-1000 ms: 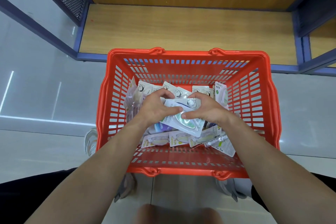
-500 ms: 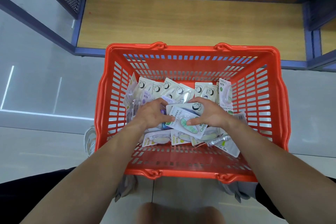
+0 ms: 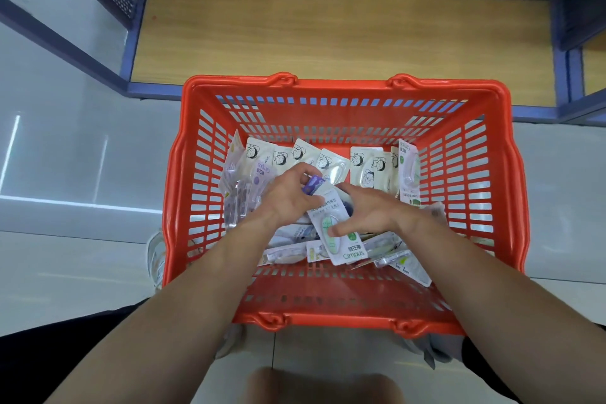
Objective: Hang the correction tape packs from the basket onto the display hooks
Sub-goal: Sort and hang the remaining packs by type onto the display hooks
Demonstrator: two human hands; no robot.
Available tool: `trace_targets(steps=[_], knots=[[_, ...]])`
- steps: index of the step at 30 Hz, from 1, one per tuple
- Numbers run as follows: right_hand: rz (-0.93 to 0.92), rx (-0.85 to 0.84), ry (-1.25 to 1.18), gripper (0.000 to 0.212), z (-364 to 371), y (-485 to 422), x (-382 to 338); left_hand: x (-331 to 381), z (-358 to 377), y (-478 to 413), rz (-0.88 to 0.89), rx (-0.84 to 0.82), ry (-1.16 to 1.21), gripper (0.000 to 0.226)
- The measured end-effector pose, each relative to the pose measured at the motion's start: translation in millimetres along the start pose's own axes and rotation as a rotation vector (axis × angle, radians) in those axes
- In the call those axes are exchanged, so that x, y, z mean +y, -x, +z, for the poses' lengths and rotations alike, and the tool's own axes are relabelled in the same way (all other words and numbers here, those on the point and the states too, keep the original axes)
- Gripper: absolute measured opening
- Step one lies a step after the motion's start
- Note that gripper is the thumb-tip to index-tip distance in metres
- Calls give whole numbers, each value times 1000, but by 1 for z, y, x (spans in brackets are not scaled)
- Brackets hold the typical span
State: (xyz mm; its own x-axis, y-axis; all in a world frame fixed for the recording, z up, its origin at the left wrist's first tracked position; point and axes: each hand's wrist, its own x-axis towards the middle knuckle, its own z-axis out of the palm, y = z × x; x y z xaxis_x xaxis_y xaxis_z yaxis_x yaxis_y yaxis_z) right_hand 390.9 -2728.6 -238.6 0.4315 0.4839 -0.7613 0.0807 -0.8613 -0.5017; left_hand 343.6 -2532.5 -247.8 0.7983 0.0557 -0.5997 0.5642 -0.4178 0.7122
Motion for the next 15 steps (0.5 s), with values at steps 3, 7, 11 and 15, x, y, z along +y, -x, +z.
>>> trace_targets(steps=[3,7,11,15], knots=[[-2,13,-234,78,8,-2,9,1,5,-5,-5,5,74,39],[-24,64,-379,57,11,-1,11,4,7,-8,-18,23,175,38],[-60,148,-608,54,10,-3,13,6,3,-6,-83,69,383,40],[-116,185,-827,43,2,-1,8,10,-1,-1,-199,17,569,45]])
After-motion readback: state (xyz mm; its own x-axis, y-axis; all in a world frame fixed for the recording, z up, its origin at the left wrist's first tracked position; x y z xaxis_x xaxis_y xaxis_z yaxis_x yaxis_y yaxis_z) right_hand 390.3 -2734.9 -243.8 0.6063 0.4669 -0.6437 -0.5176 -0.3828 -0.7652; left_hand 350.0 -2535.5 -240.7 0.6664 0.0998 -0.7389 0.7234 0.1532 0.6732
